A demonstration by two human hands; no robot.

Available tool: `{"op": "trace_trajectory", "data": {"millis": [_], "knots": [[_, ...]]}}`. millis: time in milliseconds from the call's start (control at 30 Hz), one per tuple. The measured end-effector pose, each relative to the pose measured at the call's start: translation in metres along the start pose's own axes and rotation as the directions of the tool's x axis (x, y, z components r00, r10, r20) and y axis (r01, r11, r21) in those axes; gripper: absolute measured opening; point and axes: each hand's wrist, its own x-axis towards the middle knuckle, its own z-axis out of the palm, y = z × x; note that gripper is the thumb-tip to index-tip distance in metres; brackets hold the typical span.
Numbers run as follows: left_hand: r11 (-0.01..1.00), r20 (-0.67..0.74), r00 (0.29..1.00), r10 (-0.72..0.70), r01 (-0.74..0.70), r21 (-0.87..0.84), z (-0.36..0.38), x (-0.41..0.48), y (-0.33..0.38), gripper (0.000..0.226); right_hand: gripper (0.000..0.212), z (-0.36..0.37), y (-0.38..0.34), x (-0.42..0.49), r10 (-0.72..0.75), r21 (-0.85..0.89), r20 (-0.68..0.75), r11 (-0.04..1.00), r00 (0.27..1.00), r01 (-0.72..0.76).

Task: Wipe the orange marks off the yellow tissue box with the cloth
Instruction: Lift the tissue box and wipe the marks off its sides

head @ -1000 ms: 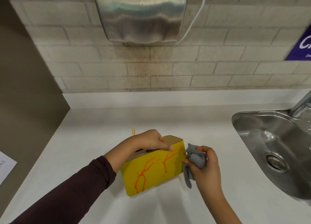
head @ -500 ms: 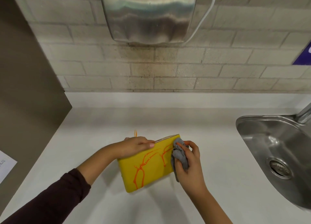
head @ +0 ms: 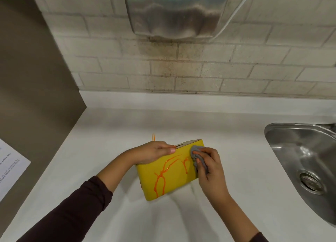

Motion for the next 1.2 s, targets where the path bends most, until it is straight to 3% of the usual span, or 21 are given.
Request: {"op": "trace_trajectory", "data": {"millis": [133,300,500,567,700,867,933,1133,1200], "knots": [[0.999,-0.010,1.000,-0.012,0.011,-0.039,0.000,0.001,0.001,0.047,0.027,0.017,-0.017,0.003,0.085,0.053,-0.033,0.995,0.996,-0.083],[0.993,-0.032,0.999,-0.020,0.016,-0.113,0.001,0.002,-0.002,0.047,0.027,0.012,-0.012,-0.014,-0.070,-0.022,0.209,0.997,0.975,0.076],[0.991,-0.039,0.999,-0.037,0.032,-0.129,0.002,0.002,-0.003,0.050,0.029,0.016,-0.018,-0.003,0.123,0.069,-0.010,0.990,0.992,-0.122],[0.988,-0.054,0.998,-0.035,0.026,-0.154,0.003,0.003,-0.004,0.046,0.034,0.028,-0.028,-0.013,0.059,0.082,0.052,0.995,0.997,-0.063],[0.986,-0.053,0.998,-0.028,0.019,-0.163,0.004,0.004,-0.006,0.050,0.052,0.024,-0.020,-0.034,-0.119,-0.076,0.224,0.987,0.967,0.139],[0.988,-0.039,0.999,-0.036,0.030,-0.148,0.004,0.002,-0.004,0.052,0.050,0.013,-0.008,-0.016,-0.026,-0.191,-0.005,0.981,1.000,0.025],[0.986,-0.043,0.998,-0.044,0.036,-0.165,0.004,0.003,-0.004,0.051,0.051,0.022,-0.015,-0.012,-0.015,-0.179,-0.030,0.984,0.999,0.010],[0.978,-0.044,0.998,-0.040,0.030,-0.204,0.005,0.004,-0.007,0.049,0.053,0.012,-0.013,-0.029,-0.188,-0.168,0.267,0.956,0.945,0.238],[0.981,-0.039,0.998,-0.048,0.039,-0.191,0.005,0.004,-0.008,0.054,0.055,0.000,-0.005,-0.024,-0.192,-0.211,0.244,0.946,0.951,0.245]]}}
